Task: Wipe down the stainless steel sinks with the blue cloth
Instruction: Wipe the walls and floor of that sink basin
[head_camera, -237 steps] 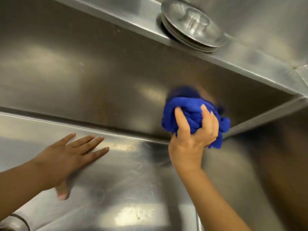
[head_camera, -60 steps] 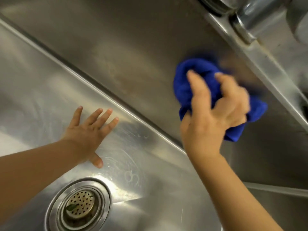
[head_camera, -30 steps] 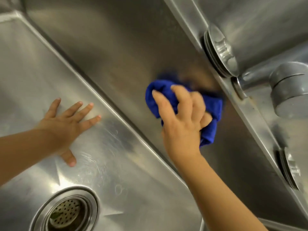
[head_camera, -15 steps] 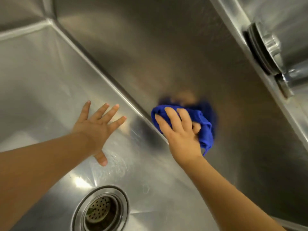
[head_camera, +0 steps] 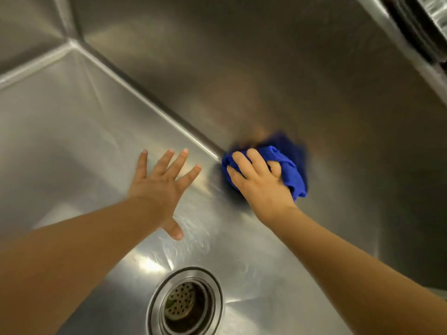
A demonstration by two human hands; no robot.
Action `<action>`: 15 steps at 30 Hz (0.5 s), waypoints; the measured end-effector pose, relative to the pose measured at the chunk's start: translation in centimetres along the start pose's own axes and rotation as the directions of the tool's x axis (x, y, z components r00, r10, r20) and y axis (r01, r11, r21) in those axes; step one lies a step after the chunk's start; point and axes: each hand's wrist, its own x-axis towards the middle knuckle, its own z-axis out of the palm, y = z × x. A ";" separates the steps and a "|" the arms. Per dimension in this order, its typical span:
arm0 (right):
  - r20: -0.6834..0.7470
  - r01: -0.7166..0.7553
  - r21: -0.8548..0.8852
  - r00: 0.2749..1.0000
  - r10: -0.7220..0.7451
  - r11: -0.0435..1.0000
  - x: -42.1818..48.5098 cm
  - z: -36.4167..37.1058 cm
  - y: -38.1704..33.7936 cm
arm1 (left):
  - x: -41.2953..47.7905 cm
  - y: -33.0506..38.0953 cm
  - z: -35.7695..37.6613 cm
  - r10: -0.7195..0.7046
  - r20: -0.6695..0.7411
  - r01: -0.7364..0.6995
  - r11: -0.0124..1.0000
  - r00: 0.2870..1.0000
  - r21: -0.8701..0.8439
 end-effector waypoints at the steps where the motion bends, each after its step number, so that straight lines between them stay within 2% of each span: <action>1: 0.033 -0.009 0.029 0.999 0.008 1.000 -1.9 0.9 0.5 | -0.1 -0.1 0.1 0.009 -0.001 -0.009 1.000 1.000 -0.006; 4: 0.123 -0.085 0.102 0.990 0.072 0.991 -6.0 1.9 1.4 | -0.1 -0.3 0.2 0.021 -0.015 -0.022 0.999 1.000 -0.025; 6: 0.114 -0.122 0.117 0.987 0.109 0.986 -5.6 1.4 1.1 | -0.1 -0.1 0.2 0.019 -0.021 -0.019 1.000 1.000 -0.020; 8: 0.077 -0.151 0.171 0.987 0.139 0.974 -2.5 0.1 -0.4 | -0.1 -0.1 0.1 0.008 -0.018 -0.008 1.000 1.000 -0.013; 10: -0.018 -0.142 0.236 0.988 0.151 0.961 2.0 -1.2 -2.7 | -0.2 0.0 -0.1 -0.002 -0.017 0.001 1.000 1.000 -0.011; 12: -0.081 -0.125 0.186 0.987 0.142 0.975 5.4 -1.5 -4.3 | -0.2 0.1 -0.1 -0.018 -0.028 0.017 1.000 0.999 -0.011; 15: -0.152 -0.104 0.128 0.981 0.123 0.986 4.2 0.6 -3.8 | -0.1 0.2 0.1 -0.025 -0.023 0.025 1.000 0.999 0.005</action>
